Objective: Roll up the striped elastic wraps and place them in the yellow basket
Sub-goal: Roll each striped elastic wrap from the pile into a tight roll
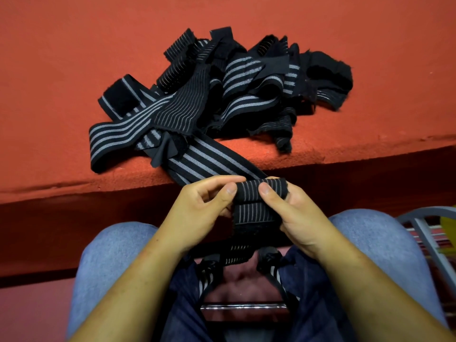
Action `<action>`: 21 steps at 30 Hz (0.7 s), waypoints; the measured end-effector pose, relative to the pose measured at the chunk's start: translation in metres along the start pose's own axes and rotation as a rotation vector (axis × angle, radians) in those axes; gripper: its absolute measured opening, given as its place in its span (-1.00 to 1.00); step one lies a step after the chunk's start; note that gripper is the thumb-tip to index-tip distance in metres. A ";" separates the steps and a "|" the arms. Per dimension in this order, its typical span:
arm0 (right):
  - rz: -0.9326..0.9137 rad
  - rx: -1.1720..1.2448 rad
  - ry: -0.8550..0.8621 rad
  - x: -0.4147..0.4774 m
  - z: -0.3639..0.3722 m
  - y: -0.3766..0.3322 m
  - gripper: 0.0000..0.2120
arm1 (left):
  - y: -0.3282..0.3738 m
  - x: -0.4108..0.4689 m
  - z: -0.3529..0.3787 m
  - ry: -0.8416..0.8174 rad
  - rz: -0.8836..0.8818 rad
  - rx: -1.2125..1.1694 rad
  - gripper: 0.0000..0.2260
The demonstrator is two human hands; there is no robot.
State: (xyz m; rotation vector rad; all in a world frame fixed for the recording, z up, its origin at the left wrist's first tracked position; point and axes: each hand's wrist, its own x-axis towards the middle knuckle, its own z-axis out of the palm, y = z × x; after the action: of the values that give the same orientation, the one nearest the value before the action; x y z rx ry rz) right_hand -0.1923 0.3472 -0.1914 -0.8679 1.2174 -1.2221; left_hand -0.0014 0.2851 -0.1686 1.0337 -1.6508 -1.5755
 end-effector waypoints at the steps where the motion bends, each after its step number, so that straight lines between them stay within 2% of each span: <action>1: -0.017 -0.018 0.004 0.001 0.000 0.001 -0.70 | 0.000 0.000 0.000 -0.015 -0.004 -0.005 -0.74; 7: -0.053 -0.045 -0.005 0.001 -0.002 0.004 -0.62 | -0.002 0.001 0.001 -0.012 0.033 0.015 -0.80; 13: 0.049 0.055 -0.025 0.001 0.000 0.005 -0.53 | -0.002 0.000 0.001 0.025 0.048 0.018 -0.85; 17: 0.134 0.109 -0.052 0.000 0.002 0.003 -0.54 | 0.001 -0.001 0.002 0.061 0.068 0.043 -0.83; 21: 0.198 0.170 -0.080 -0.001 0.003 -0.003 -0.40 | 0.002 -0.002 0.003 0.091 0.114 0.162 -0.81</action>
State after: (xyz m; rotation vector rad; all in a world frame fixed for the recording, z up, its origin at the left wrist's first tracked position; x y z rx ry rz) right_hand -0.1904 0.3474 -0.1881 -0.6492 1.0906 -1.1019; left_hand -0.0030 0.2882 -0.1670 1.0565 -1.7647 -1.3200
